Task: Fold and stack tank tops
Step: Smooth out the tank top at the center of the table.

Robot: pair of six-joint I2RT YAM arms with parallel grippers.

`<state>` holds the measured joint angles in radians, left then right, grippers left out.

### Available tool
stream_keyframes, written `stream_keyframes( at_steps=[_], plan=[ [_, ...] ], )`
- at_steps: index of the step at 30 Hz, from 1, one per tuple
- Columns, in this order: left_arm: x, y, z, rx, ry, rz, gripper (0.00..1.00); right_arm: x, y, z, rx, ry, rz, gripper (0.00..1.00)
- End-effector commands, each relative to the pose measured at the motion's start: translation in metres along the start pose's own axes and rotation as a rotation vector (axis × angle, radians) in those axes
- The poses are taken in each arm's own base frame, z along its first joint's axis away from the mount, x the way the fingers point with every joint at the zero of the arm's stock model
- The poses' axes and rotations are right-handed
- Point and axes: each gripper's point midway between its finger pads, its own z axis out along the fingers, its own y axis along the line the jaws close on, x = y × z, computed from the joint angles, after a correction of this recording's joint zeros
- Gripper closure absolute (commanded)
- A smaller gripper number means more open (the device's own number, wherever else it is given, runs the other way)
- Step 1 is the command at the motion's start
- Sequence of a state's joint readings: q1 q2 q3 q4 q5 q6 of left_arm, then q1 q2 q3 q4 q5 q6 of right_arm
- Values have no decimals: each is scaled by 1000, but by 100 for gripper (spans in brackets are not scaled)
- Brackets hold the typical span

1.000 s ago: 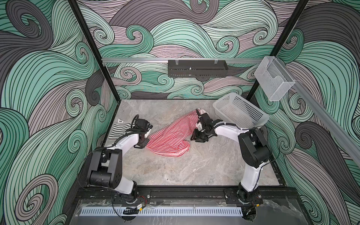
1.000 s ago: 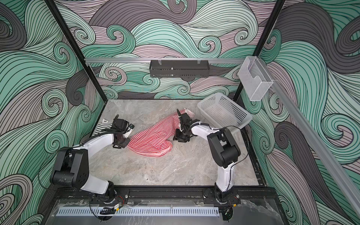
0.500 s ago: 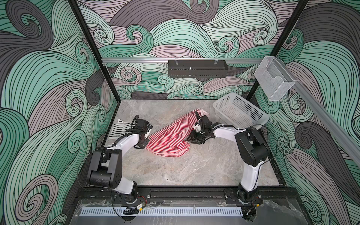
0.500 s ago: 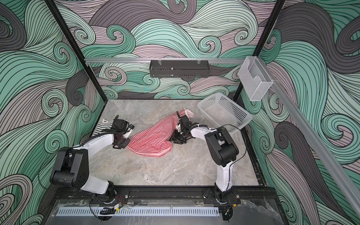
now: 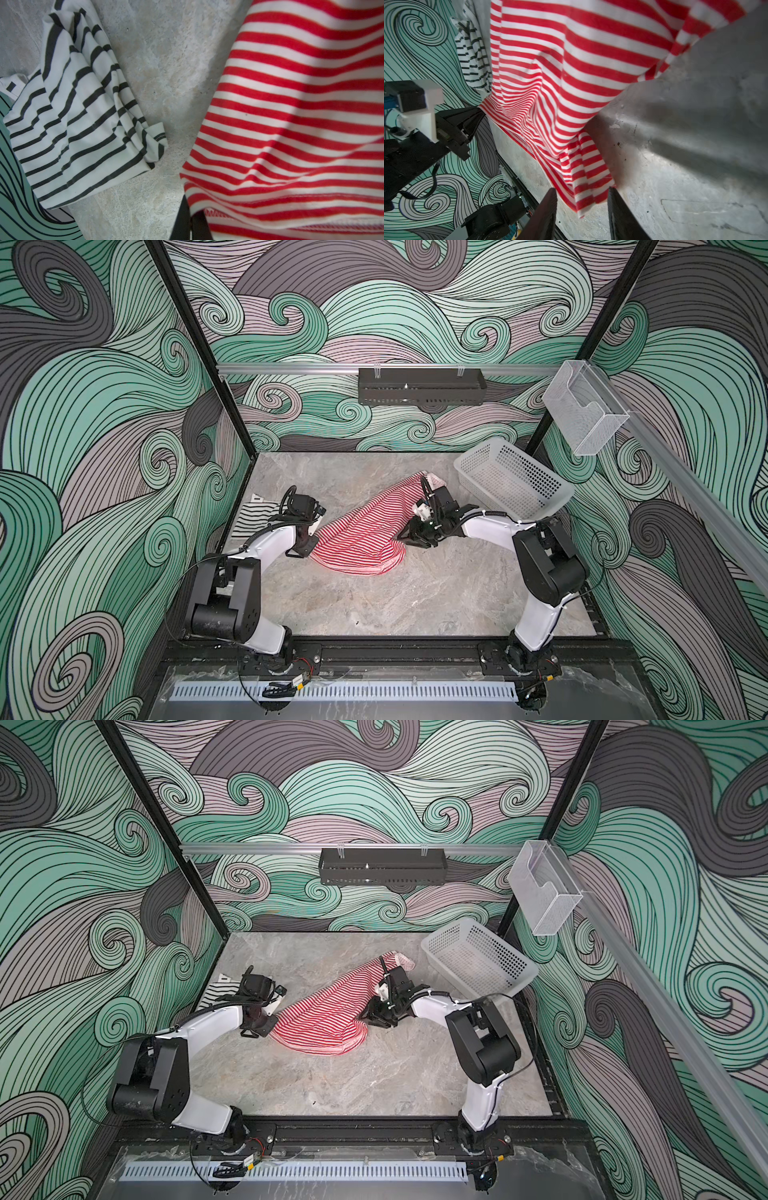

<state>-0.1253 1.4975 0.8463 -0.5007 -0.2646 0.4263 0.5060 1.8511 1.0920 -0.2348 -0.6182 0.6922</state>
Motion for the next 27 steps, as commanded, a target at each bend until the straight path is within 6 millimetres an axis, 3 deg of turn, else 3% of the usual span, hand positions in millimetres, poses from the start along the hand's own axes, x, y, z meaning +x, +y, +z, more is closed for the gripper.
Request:
stream_keyframes(
  at_steps=[1, 8, 15, 18, 21, 24, 27],
  plan=[
    [-4, 5, -8, 4, -12, -29, 100, 2, -4, 9, -11, 27, -6, 58],
    [-2, 4, -8, 7, -6, -33, 100, 6, 1, 12, -32, 42, -11, 62],
    [-3, 4, -10, 11, -12, -44, 100, 10, -10, 15, -8, 54, 4, 89],
    [-4, 6, -14, 6, -20, -43, 100, 7, -4, 9, -15, 38, -9, 90],
    [-9, 9, -24, 13, -37, -48, 100, 6, 5, -4, -7, 20, -37, 91],
    [-20, 10, -44, 55, -63, -58, 100, 4, 22, -30, 12, -16, -89, 100],
    [-41, 23, -91, 70, -175, -90, 100, 5, 47, -70, 44, -75, -152, 100]
  ],
)
